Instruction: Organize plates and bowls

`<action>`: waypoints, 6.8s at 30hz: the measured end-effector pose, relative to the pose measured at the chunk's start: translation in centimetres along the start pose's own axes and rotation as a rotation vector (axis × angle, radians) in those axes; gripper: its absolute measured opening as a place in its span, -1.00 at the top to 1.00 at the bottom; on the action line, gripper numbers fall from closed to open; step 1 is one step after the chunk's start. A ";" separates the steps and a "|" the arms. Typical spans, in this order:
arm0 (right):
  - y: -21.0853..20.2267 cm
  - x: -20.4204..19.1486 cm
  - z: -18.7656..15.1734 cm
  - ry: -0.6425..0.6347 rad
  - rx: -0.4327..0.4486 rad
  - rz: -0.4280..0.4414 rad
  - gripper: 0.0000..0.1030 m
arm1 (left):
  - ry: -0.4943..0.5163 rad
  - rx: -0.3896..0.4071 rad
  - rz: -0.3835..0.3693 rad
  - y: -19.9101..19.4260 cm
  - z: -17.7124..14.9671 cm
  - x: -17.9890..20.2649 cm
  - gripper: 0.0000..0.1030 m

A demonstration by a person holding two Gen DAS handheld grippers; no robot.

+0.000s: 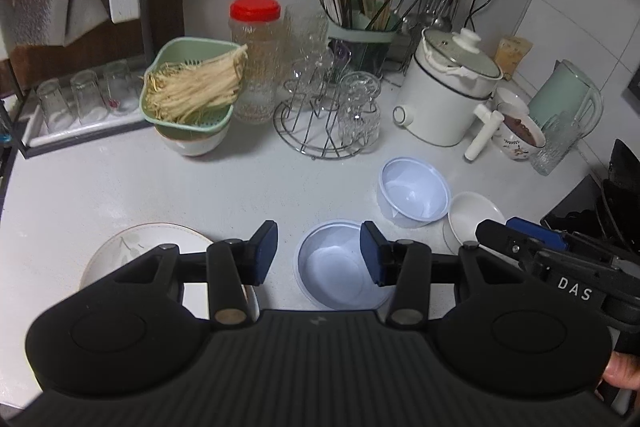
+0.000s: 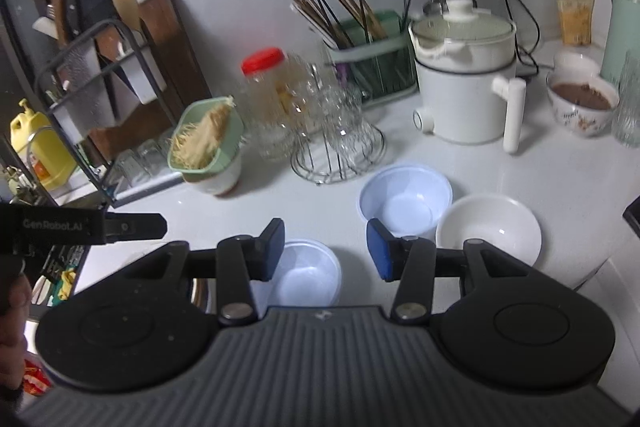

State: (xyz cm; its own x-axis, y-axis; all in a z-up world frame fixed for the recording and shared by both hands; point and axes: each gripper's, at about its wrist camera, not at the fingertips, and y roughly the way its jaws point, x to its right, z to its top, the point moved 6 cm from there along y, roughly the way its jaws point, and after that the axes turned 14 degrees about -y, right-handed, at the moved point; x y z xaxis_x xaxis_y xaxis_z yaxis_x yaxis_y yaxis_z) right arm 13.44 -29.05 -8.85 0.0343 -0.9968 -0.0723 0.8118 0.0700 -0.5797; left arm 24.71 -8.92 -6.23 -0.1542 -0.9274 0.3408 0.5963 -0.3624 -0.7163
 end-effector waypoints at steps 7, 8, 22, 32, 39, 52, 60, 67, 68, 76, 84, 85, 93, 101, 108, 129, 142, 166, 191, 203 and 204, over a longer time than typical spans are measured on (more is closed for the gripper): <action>-1.9 -1.6 -0.4 0.011 0.023 0.014 0.06 | -0.027 0.044 -0.032 -3.3 -1.7 -0.6 0.00; -2.2 -1.8 -0.6 0.017 0.026 0.019 0.06 | -0.029 0.038 -0.036 -3.5 -1.9 -0.7 0.00; -4.4 -3.0 -2.0 -0.015 0.043 -0.017 0.06 | -0.004 0.005 -0.050 -4.2 -3.9 -0.6 0.00; -6.0 -1.1 -2.9 0.008 0.051 -0.090 0.06 | 0.047 -0.034 -0.102 -3.0 -4.7 1.6 -0.03; -6.2 0.4 -4.1 0.054 0.031 -0.145 0.06 | 0.092 -0.086 -0.121 -1.2 -5.2 2.9 -0.08; -5.4 3.5 -4.8 0.117 -0.011 -0.199 -0.57 | 0.125 -0.148 -0.103 3.4 -3.5 4.9 -0.26; -3.9 6.3 -4.6 0.184 -0.030 -0.224 -0.69 | 0.152 -0.195 -0.082 6.7 -2.1 6.7 -0.27; -1.9 8.7 -3.9 0.171 -0.048 -0.245 -0.69 | 0.146 -0.217 -0.086 10.2 -1.4 7.7 -0.27; -1.5 9.1 -3.8 0.171 -0.055 -0.245 -0.68 | 0.142 -0.217 -0.088 10.7 -1.3 7.8 -0.27; 2.6 11.2 -2.8 0.150 -0.096 -0.209 -0.66 | 0.101 -0.229 -0.099 14.9 0.1 8.5 -0.27; 8.6 11.6 -0.9 0.114 -0.138 -0.131 -0.37 | 0.022 -0.282 -0.078 20.4 1.5 7.6 -0.24; 9.4 11.6 -0.7 0.107 -0.146 -0.125 -0.35 | 0.022 -0.287 -0.077 21.0 1.6 7.6 -0.23; 14.6 12.8 -0.6 0.070 -0.224 -0.129 0.13 | -0.001 -0.342 -0.073 24.7 1.8 7.3 0.17; 17.8 13.4 -0.4 0.064 -0.253 -0.129 0.34 | -0.010 -0.376 -0.070 26.9 1.9 7.3 0.41; 19.8 13.5 -1.4 0.075 -0.297 -0.119 0.62 | 0.005 -0.419 -0.092 27.9 1.4 8.1 0.52; 15.3 11.9 0.6 0.198 -0.219 -0.076 0.63 | -0.024 -0.352 -0.142 22.2 5.0 8.6 0.52; 10.9 9.9 1.4 0.229 -0.192 -0.023 0.63 | -0.054 -0.331 -0.138 16.9 5.5 8.1 0.52; 10.3 3.8 0.2 0.120 -0.259 0.147 0.63 | -0.145 -0.277 -0.028 12.1 2.8 1.4 0.52; 11.3 0.5 -2.1 0.040 -0.303 0.142 0.59 | -0.112 -0.310 0.065 12.3 0.3 -1.7 0.15; 8.9 1.4 0.8 0.033 -0.203 0.093 0.35 | -0.075 -0.210 0.031 8.8 3.8 0.3 0.13; 8.6 1.5 1.1 0.030 -0.193 0.088 0.35 | -0.069 -0.202 0.027 8.6 4.0 0.6 0.13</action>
State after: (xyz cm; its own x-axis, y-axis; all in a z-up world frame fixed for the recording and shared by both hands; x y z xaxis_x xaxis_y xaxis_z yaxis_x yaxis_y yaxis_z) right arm 21.07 -30.00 -13.06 0.0800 -0.9852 -0.1519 0.6798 0.1654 -0.7145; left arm 32.92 -12.19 -9.71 -0.0815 -0.9311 0.3556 0.4285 -0.3549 -0.8309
